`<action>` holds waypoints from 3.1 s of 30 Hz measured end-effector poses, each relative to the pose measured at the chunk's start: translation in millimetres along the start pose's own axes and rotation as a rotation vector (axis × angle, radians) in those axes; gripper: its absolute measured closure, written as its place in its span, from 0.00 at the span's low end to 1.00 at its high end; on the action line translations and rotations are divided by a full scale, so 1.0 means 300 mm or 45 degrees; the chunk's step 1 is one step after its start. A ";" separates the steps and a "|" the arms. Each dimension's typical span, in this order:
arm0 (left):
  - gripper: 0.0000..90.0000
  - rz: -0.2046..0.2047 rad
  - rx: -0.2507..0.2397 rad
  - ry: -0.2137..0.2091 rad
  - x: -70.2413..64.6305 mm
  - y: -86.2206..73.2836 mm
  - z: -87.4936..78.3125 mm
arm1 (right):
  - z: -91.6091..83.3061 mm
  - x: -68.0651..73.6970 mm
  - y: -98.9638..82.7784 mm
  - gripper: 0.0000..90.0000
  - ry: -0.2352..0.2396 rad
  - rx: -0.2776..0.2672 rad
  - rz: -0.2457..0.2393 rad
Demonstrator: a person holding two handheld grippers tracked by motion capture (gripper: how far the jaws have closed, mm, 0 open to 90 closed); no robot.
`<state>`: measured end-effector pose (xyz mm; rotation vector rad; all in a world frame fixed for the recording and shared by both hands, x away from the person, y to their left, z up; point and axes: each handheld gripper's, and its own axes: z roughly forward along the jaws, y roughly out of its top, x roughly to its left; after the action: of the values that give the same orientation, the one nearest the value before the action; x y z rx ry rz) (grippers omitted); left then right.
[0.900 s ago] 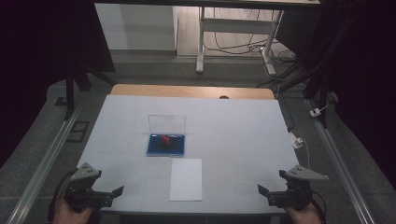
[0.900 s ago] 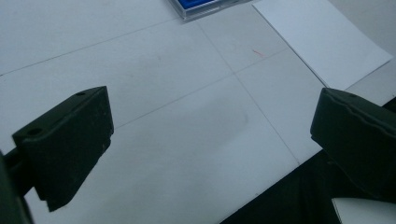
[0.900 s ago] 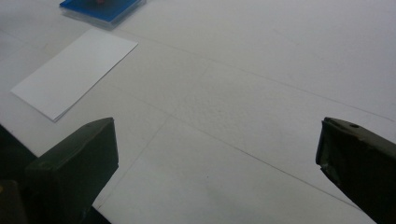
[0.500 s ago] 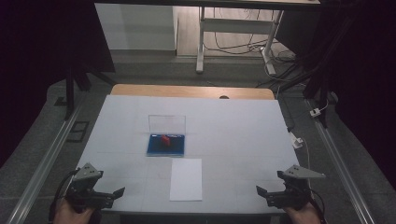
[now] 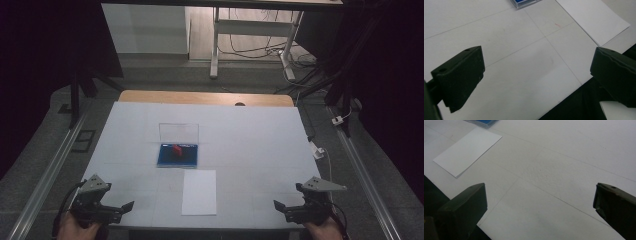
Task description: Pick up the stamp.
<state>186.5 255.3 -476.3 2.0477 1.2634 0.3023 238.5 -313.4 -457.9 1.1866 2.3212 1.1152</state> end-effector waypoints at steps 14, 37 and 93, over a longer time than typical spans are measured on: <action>0.00 0.040 0.001 -0.017 -0.016 0.024 0.017 | 0.002 0.009 0.002 0.00 -0.002 0.013 -0.028; 0.00 0.103 -0.068 -0.086 -0.017 0.081 0.062 | 0.001 0.013 0.001 0.00 0.000 0.008 -0.045; 0.00 0.227 -0.065 0.004 -0.030 0.366 0.360 | 0.005 0.014 0.002 0.00 0.007 0.026 -0.059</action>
<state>314.8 169.6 -480.0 2.1204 1.0653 0.4153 237.2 -309.0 -458.0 1.1325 2.3568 1.0830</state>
